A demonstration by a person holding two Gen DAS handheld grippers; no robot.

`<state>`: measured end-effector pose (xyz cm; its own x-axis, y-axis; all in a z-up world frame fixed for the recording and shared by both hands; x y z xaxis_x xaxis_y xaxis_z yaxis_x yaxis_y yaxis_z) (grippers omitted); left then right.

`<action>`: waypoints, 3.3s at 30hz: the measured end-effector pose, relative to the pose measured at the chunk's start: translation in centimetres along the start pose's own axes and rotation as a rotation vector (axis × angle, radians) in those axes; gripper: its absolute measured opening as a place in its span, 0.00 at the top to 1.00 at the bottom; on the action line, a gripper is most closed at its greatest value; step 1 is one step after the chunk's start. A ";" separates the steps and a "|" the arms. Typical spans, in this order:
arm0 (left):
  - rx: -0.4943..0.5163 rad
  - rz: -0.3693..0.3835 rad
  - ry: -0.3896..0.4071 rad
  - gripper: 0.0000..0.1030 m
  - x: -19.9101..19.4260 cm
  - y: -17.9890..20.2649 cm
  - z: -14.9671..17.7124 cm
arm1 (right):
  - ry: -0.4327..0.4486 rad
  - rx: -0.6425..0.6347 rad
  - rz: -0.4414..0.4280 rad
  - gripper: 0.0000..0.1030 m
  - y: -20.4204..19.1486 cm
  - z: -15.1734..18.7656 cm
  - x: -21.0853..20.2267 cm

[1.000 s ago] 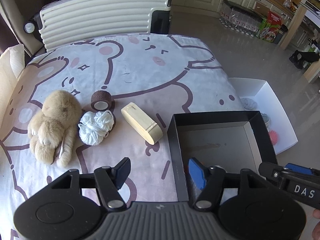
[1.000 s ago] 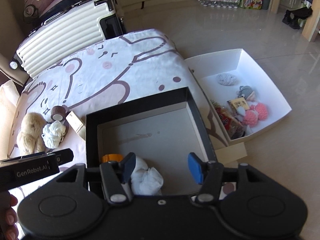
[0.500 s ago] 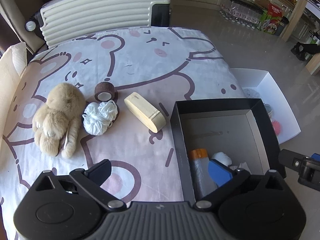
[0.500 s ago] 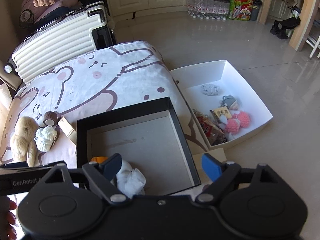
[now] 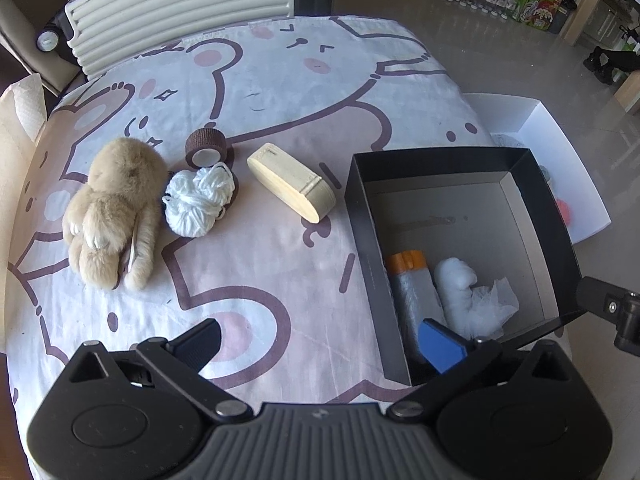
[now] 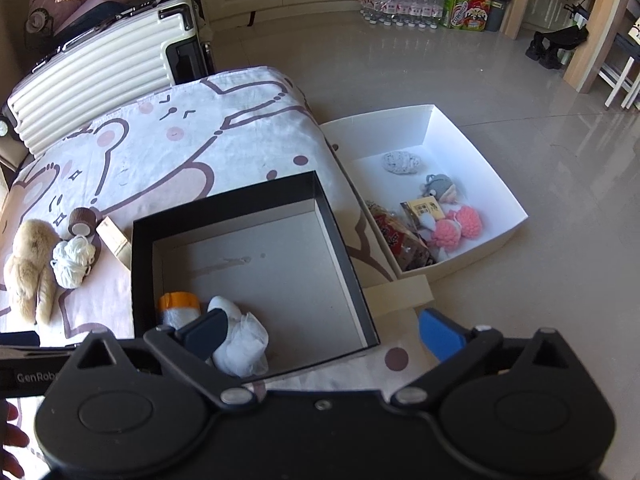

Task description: Organize objects

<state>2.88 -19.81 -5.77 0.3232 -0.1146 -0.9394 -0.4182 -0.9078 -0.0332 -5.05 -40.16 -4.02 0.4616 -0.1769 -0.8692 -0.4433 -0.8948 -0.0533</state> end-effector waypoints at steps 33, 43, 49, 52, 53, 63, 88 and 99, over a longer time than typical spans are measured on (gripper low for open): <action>-0.032 0.027 0.000 0.00 1.0 -1.0 -0.2 | -0.012 -0.053 0.057 0.00 -0.5 0.3 1.1; -0.086 0.023 0.037 0.00 0.1 -4.2 -0.2 | 0.006 -0.070 0.048 0.00 -2.6 0.1 1.3; -0.127 0.001 0.040 0.00 0.0 -6.9 0.2 | 0.010 -0.112 0.025 0.00 -5.2 0.0 1.5; -0.151 -0.014 0.043 0.00 -0.2 -8.5 0.5 | 0.013 -0.132 0.002 0.00 -6.8 0.0 1.6; -0.160 -0.019 0.045 0.00 -0.3 -9.1 0.7 | 0.014 -0.140 -0.004 0.00 -7.3 0.0 1.6; -0.242 -0.066 0.050 0.00 -0.9 -14.2 2.0 | 0.013 -0.217 -0.070 0.00 -12.8 0.5 1.9; -0.292 -0.143 0.097 0.00 -2.9 -20.8 4.7 | 0.044 -0.322 -0.172 0.00 -21.5 1.9 0.9; -0.267 -0.143 0.127 0.00 -2.8 -20.4 4.2 | 0.096 -0.307 -0.198 0.00 -21.6 1.6 0.5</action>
<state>6.96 0.69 -3.86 0.4728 -0.0120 -0.8811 -0.1287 -0.9901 -0.0556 3.53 -20.26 -4.04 0.5919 -0.0127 -0.8059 -0.0940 -0.9941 -0.0534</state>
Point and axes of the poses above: each gripper's, at about its wrist camera, not at the fingertips, and x roughly the way its jaws point, y to its right, z to its underside, the point moved 1 cm from there along x, roughly the way its jaws point, and after that the axes turned 6 degrees about x, right-handed, at the moved point
